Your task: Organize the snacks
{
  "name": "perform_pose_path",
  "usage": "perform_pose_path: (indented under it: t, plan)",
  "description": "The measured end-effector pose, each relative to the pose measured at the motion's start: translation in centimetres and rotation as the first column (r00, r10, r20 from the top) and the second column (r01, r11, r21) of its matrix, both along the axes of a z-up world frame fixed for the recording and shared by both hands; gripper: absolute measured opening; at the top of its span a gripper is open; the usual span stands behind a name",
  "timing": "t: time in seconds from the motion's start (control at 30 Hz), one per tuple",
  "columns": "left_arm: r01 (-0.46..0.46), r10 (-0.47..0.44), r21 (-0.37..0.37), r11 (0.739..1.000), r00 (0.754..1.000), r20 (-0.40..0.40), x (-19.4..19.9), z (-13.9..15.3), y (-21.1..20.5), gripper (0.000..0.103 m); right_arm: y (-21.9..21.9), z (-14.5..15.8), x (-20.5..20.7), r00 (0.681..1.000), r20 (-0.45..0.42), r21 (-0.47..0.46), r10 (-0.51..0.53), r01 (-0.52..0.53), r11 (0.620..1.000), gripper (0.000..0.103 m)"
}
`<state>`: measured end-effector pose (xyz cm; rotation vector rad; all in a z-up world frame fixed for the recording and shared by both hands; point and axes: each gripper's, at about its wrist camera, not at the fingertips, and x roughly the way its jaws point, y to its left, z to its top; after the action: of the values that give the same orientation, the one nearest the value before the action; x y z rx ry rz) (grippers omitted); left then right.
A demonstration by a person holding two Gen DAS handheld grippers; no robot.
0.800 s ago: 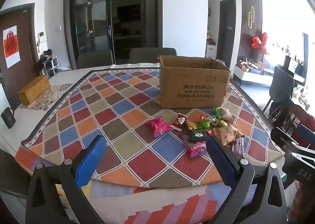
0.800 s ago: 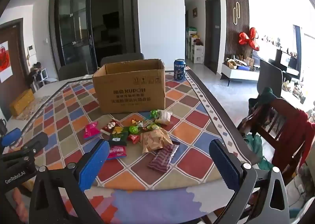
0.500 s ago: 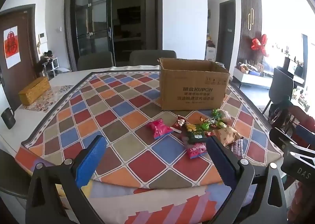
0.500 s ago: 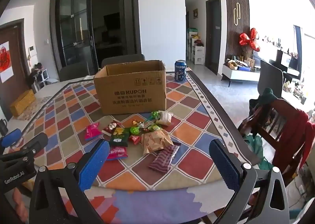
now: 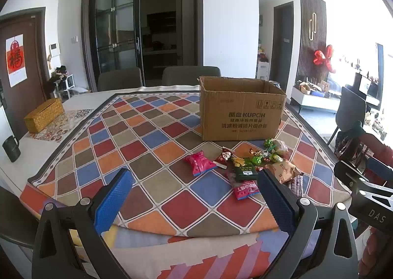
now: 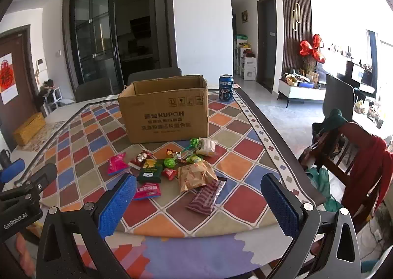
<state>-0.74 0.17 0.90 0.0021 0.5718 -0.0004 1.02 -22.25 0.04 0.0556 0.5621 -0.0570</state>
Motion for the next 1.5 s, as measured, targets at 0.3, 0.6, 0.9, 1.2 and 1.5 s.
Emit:
perform_pose_path:
  t: [0.3, 0.6, 0.9, 1.2, 1.5]
  plan:
    - [0.001, -0.001, 0.0, 1.0, 1.0, 0.008, -0.12, 0.35, -0.12, 0.103, -0.01, -0.08, -0.04, 1.0, 0.001, 0.002, 0.001, -0.001, 1.0, 0.102]
    - [-0.004, 0.004, 0.001, 1.0, 1.0, 0.01, -0.13, 0.4, -0.03, 0.103, 0.11, 0.04, -0.06, 1.0, 0.001, 0.003, 0.001, -0.001, 1.0, 0.102]
    - [-0.003, 0.003, 0.002, 1.0, 1.0, 0.01, -0.12, 0.41, -0.04, 0.103, 0.2, 0.02, -0.03, 1.0, 0.001, 0.003, 0.001, -0.001, 1.0, 0.103]
    - [-0.002, 0.002, 0.001, 1.0, 1.0, 0.012, -0.15, 0.39, -0.01, 0.103, 0.2, 0.03, -0.04, 1.0, 0.002, 0.003, 0.001, -0.001, 1.0, 0.103]
    - [-0.003, 0.003, 0.001, 1.0, 1.0, 0.012, -0.15, 0.39, -0.02, 0.103, 0.17, 0.07, -0.08, 1.0, 0.002, 0.003, 0.0, 0.0, 1.0, 0.102]
